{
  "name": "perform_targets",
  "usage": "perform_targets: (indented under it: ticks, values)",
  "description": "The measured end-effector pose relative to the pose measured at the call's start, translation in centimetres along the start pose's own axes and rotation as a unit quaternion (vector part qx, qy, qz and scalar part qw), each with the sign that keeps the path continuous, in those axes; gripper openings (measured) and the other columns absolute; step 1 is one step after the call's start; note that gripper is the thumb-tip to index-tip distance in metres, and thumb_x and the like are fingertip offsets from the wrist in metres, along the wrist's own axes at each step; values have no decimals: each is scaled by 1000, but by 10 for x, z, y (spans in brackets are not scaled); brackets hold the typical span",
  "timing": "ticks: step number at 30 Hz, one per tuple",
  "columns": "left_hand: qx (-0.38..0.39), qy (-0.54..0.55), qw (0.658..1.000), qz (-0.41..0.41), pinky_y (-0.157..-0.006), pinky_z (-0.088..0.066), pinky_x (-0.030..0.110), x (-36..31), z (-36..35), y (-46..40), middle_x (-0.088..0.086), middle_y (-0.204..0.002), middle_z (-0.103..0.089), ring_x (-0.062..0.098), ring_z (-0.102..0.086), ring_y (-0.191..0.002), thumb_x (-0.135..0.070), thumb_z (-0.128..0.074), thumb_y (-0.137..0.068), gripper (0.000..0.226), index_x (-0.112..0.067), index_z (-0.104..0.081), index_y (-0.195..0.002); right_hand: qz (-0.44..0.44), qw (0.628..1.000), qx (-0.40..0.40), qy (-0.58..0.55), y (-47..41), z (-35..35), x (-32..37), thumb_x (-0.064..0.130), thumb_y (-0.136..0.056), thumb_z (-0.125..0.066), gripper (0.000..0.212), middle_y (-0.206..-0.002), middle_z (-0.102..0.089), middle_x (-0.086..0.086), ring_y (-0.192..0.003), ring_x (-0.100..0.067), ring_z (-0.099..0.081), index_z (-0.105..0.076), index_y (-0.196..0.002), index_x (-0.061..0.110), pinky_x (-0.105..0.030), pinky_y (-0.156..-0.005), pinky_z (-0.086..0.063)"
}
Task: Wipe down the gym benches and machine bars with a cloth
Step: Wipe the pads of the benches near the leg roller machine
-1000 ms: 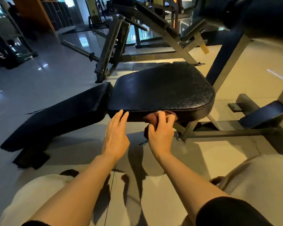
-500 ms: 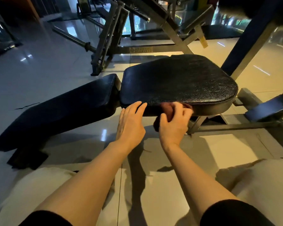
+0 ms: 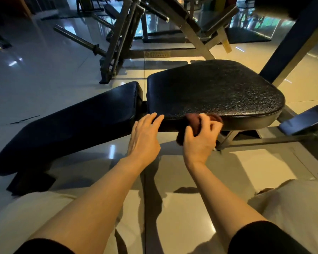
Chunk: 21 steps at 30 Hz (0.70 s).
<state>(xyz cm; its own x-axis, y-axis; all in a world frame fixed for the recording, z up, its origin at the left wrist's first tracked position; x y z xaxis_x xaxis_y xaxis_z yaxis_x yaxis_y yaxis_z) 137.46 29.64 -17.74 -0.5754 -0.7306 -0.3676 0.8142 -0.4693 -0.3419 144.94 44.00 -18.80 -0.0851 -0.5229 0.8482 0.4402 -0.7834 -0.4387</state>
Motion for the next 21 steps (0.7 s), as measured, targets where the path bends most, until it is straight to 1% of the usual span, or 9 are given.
perform_targets:
  ticks: [2, 3, 5, 6, 8, 9, 14, 18, 21]
  values:
    - [2, 9, 1000, -14, -120, -13, 35, 6, 4, 1, 3, -155, -28, 18, -20, -144, 8, -50, -87, 71, -19, -30, -150, 26, 997, 78, -9, 16, -21, 8, 10, -83, -68, 36, -118, -46, -10, -100, -14, -45, -60, -117, 14, -21, -86, -37]
    - [-1, 14, 1000, -12, -119, -15, 33, 10, 7, 2, 3, -154, -30, 18, -22, -143, 7, -50, -87, 70, -18, -32, -149, 28, 995, 93, -14, 21, -26, 10, 10, -82, -68, 35, -116, -46, -6, -99, -11, -44, -60, -116, 14, -17, -86, -36]
    - [-4, 21, 1000, -1, -118, -18, 31, 20, 9, 2, 2, -153, -32, 17, -24, -142, 8, -50, -86, 70, -18, -32, -149, 9, 999, 44, -23, 23, -20, 7, 8, -82, -68, 32, -112, -45, -5, -99, -14, -45, -60, -113, 10, -3, -84, -28]
    - [-4, 21, 1000, 4, -118, -19, 31, 26, 9, 2, 1, -153, -31, 16, -24, -142, 8, -49, -87, 70, -19, -32, -149, -11, 1000, -3, -24, 21, -14, 3, 7, -81, -68, 31, -112, -46, -10, -99, -19, -46, -59, -111, 7, -1, -83, -24]
    - [0, 20, 1000, 10, -117, -18, 30, 38, 8, 2, 0, -154, -29, 15, -21, -143, 8, -48, -87, 71, -21, -30, -150, -58, 996, -69, -18, 19, -6, -4, 6, -82, -67, 31, -115, -46, -18, -104, -29, -49, -58, -112, 3, -8, -84, -25]
    - [2, 16, 1000, 11, -117, -17, 29, 43, 9, 4, -1, -155, -28, 15, -20, -144, 8, -48, -88, 71, -22, -30, -150, -68, 995, -71, -11, 21, -10, -4, 7, -82, -67, 32, -117, -46, -19, -106, -31, -49, -58, -113, 3, -13, -85, -27]
    - [0, 0, 1000, 19, -120, -16, 32, 72, 27, 16, 1, -156, -26, 16, -17, -145, 6, -50, -91, 65, -17, -33, -149, -9, 998, 64, 8, 53, -64, 29, 15, -86, -68, 35, -120, -46, -14, -107, -27, -51, -58, -119, 11, -21, -83, -35]
    - [8, -15, 999, 41, -120, -18, 35, 99, 41, 24, 2, -157, -24, 17, -15, -146, 4, -51, -91, 65, -17, -31, -149, -68, 995, 72, -4, 63, -80, 41, 16, -87, -68, 35, -125, -45, -11, -110, -27, -52, -58, -121, 13, -27, -90, -40]
    - [14, -10, 998, 61, -119, -19, 37, 104, 47, 20, 4, -157, -24, 18, -16, -146, 2, -51, -91, 64, -16, -30, -149, -11, 984, 176, -21, 81, -104, 64, 17, -86, -68, 31, -117, -46, -1, -102, -18, -53, -60, -115, 16, -25, -88, -42]
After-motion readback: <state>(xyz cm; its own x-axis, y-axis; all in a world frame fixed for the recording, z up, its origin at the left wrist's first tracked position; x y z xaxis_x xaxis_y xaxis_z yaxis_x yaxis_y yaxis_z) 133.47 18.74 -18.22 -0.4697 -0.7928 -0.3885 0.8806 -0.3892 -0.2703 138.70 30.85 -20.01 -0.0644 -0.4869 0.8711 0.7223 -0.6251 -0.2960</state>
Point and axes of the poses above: each hand's wrist, its own y-axis away from the middle knuckle, its own z-axis out of the back of the hand, x = y × z, the point moved 7 cm from there along -y, towards the middle knuckle
